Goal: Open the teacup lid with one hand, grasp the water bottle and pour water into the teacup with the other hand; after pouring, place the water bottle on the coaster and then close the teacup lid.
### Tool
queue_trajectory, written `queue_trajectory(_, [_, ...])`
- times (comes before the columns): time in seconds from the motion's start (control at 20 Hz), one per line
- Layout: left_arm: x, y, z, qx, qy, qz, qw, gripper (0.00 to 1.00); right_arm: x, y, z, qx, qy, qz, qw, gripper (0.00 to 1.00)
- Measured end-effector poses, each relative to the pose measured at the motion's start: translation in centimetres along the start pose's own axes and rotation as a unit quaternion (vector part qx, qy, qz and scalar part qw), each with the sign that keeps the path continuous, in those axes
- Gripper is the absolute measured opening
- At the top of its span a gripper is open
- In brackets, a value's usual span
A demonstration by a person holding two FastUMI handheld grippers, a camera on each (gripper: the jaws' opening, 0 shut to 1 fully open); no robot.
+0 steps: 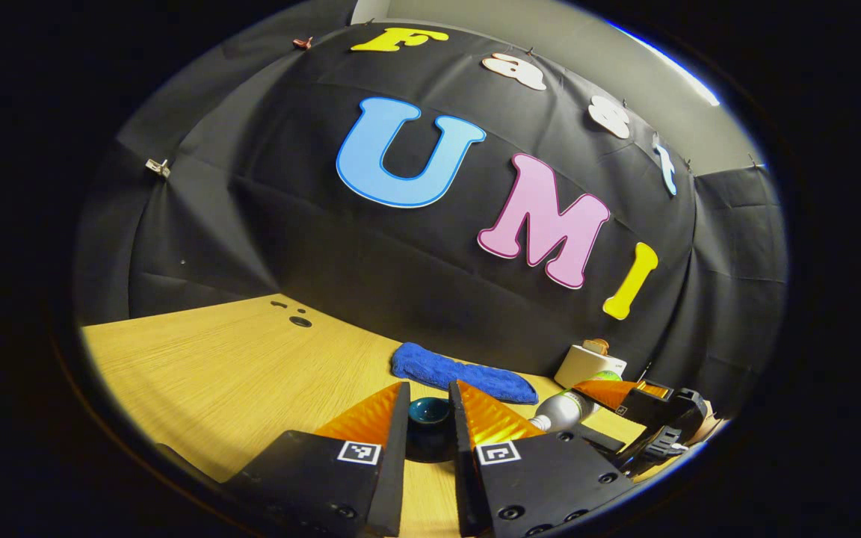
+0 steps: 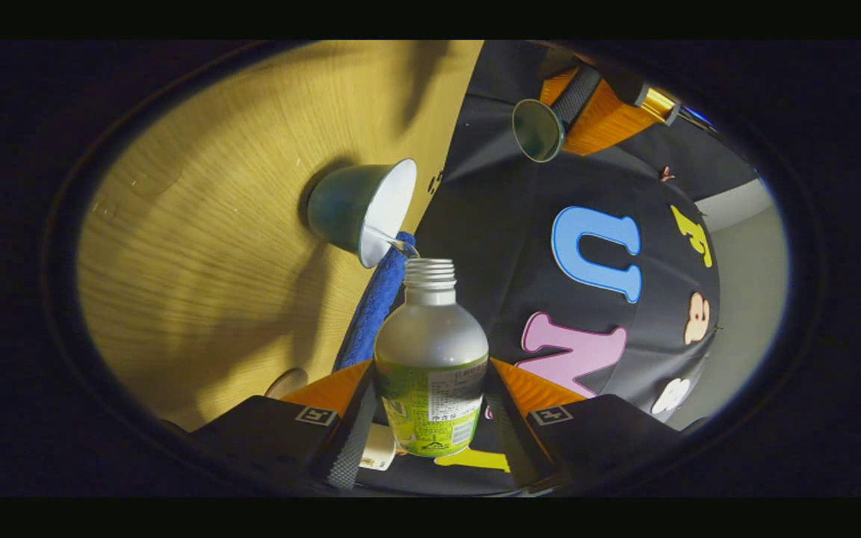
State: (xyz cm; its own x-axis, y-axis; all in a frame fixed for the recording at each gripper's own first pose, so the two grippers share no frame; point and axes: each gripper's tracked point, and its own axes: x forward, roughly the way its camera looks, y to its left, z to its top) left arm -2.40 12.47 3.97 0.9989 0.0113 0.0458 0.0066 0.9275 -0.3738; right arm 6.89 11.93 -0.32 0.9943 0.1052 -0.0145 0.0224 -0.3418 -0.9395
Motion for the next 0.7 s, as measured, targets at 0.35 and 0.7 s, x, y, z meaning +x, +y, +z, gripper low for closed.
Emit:
queue_trajectory(0.35, [0.0,0.0,0.1,0.001,0.002,0.000,1.000,0.34,-0.2,-0.8,0.3,-0.055,-0.014,-0.020,0.998,0.78])
queue_trajectory(0.7, [-0.1,0.2,0.1,0.004,0.001,0.001,1.000,0.32,0.3,-3.9,0.2,-0.119,-0.031,-0.056,0.991,0.78])
